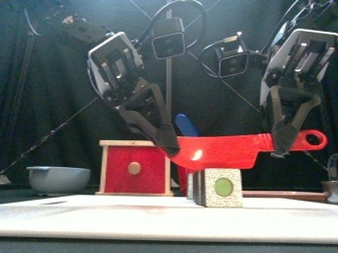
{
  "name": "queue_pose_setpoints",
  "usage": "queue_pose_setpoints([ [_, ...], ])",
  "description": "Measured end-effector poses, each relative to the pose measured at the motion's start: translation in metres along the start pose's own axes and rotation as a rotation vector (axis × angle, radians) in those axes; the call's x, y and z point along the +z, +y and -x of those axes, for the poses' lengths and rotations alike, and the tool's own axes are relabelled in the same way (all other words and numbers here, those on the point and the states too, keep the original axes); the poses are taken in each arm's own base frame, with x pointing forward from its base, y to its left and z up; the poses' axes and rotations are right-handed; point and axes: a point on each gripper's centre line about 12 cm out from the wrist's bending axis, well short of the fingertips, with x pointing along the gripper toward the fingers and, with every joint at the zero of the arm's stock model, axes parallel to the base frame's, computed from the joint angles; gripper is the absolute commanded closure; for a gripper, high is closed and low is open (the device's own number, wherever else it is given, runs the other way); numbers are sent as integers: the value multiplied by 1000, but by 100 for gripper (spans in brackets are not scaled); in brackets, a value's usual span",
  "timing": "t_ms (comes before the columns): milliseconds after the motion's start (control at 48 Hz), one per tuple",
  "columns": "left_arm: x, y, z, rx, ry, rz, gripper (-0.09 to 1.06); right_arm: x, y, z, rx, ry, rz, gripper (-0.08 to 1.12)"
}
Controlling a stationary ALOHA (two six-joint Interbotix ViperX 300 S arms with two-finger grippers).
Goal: Place sushi on board then cut the sushi with the knife then place the pieces on the plate
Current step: Cut the sushi into 4 pieces
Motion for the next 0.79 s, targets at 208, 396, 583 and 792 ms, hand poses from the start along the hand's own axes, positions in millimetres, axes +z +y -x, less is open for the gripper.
queue_pose_setpoints([
  [208,0,0,0,0,0,0,49,-1,-1,-2,-5,10,1,67],
  [396,0,0,0,0,0,-2,49,0,0,-2,-6,6,5,67],
  [583,0,0,0,0,0,0,49,0,-1,-2,-8,7,9,67],
  [792,0,0,0,0,-2,0,49,0,-1,-2,-9,5,12,67],
])
